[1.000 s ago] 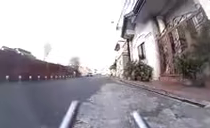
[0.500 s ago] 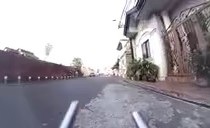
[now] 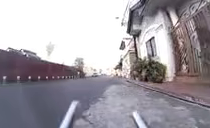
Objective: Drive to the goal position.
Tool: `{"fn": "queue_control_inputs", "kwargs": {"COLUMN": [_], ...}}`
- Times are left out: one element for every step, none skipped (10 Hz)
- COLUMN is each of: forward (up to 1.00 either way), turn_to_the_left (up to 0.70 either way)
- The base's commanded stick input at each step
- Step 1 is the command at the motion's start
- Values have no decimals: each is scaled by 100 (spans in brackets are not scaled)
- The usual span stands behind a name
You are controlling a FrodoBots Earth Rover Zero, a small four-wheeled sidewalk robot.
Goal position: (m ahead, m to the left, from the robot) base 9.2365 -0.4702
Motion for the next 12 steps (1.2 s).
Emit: {"fn": "queue_control_inputs", "kwargs": {"forward": [85, 85, 85, 85, 85, 85, 85, 85, 85, 85, 85, 85], "turn_to_the_left": [0, 0, 0, 0, 0, 0, 0, 0, 0, 0, 0, 0]}}
